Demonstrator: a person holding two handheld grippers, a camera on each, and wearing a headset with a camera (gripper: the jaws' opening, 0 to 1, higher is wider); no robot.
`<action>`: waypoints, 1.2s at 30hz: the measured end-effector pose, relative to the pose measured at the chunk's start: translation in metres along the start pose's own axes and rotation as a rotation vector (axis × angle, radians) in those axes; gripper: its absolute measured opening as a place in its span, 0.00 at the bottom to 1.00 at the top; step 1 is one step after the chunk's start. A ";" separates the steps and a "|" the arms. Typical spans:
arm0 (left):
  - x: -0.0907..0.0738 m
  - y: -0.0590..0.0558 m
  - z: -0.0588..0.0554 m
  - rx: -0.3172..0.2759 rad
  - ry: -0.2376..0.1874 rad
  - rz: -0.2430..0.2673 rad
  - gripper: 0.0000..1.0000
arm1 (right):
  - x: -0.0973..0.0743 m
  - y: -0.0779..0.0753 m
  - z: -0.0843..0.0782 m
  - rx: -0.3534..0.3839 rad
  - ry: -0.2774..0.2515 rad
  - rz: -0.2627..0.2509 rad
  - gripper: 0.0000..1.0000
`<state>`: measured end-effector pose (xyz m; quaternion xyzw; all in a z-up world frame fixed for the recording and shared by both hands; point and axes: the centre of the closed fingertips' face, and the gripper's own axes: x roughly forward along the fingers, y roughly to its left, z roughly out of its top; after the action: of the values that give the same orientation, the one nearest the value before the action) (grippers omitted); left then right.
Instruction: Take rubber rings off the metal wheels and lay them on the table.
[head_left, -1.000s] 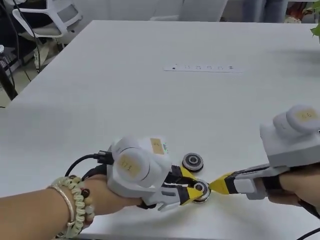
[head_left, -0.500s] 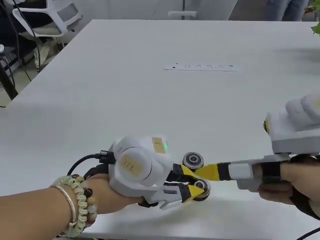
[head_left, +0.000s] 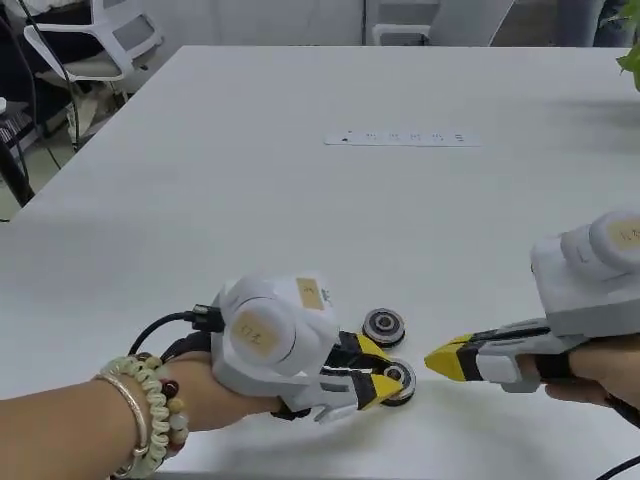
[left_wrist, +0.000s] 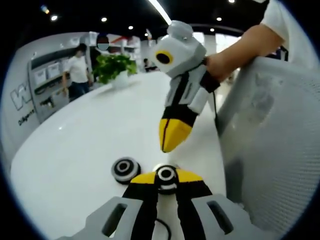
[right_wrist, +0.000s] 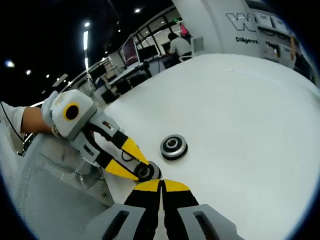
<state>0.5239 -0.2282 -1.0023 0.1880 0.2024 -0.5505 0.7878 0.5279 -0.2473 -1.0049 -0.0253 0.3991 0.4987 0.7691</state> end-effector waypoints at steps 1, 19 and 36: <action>0.000 0.000 0.000 0.000 0.000 0.000 0.14 | 0.002 0.002 -0.004 -0.031 0.021 0.013 0.00; 0.001 0.001 0.000 -0.005 -0.007 0.000 0.14 | 0.023 0.012 -0.010 -0.291 0.051 0.017 0.24; 0.000 0.002 -0.001 -0.014 -0.009 0.005 0.14 | 0.019 0.005 -0.011 -0.340 0.079 -0.011 0.00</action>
<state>0.5258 -0.2270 -1.0026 0.1805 0.2025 -0.5481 0.7912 0.5205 -0.2355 -1.0225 -0.1769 0.3387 0.5533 0.7401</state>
